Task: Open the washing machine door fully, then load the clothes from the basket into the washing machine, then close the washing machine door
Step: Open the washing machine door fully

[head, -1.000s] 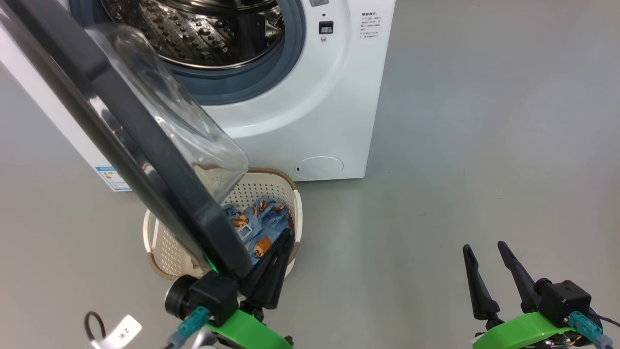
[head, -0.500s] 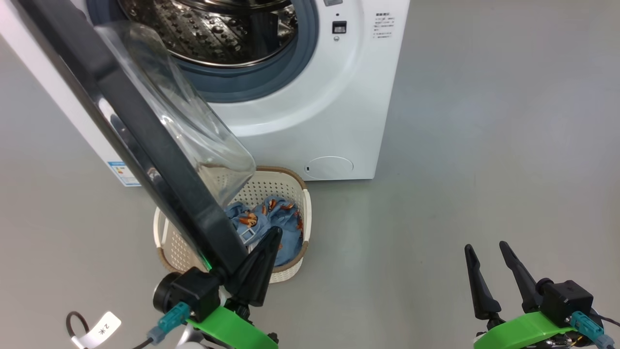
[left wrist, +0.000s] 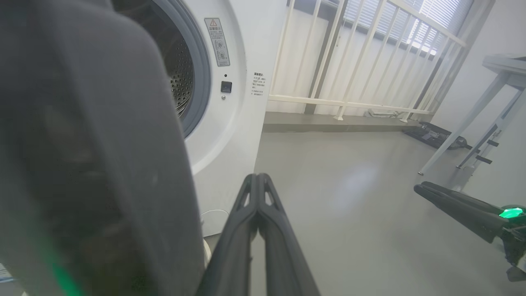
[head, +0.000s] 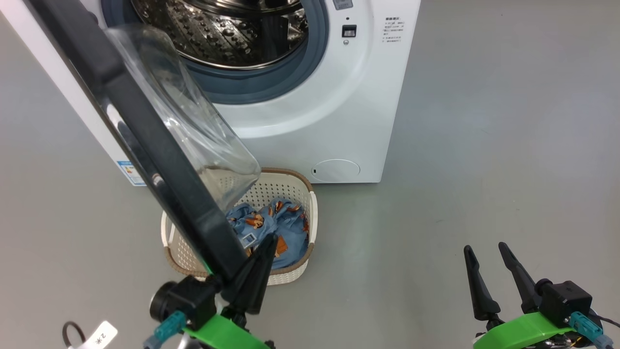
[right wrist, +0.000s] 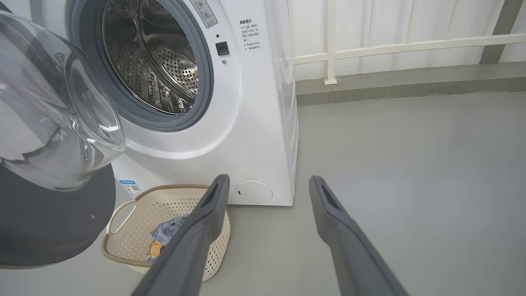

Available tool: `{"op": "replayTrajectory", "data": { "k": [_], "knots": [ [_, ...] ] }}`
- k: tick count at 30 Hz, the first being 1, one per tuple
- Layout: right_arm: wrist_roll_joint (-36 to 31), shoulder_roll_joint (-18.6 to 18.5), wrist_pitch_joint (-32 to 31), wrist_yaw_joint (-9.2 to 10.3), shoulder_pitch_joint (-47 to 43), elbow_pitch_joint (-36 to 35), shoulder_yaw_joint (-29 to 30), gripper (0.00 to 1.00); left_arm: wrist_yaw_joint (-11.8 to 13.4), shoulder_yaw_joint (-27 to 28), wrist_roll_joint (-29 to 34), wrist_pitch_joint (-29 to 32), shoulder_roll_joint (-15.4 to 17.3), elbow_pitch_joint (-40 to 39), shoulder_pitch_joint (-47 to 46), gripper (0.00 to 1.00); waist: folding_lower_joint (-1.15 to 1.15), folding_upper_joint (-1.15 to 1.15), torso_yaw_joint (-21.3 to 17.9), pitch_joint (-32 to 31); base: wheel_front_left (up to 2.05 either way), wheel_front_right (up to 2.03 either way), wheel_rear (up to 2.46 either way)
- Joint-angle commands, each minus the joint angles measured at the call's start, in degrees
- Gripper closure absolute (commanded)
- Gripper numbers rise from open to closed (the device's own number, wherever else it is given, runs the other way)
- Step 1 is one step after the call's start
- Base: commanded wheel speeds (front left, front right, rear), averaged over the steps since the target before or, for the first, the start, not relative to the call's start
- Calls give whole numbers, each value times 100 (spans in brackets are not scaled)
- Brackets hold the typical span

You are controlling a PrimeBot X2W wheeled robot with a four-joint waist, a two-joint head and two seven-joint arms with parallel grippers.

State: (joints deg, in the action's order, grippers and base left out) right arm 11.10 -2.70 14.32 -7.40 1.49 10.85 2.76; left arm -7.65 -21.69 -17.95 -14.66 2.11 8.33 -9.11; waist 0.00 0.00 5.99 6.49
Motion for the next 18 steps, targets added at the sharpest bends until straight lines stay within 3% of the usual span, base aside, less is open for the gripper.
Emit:
{"op": "replayTrajectory", "data": {
  "k": [1,18],
  "knots": [
    [21,-18,68,-9,149,-116,-141,0,23,250,30,-34,76,-141,49,100,0,0,10,-10,0,0,0],
    [54,-18,68,-9,114,-112,-161,0,120,445,20,-34,76,-293,210,100,0,0,122,-27,0,0,0]
  ]
}}
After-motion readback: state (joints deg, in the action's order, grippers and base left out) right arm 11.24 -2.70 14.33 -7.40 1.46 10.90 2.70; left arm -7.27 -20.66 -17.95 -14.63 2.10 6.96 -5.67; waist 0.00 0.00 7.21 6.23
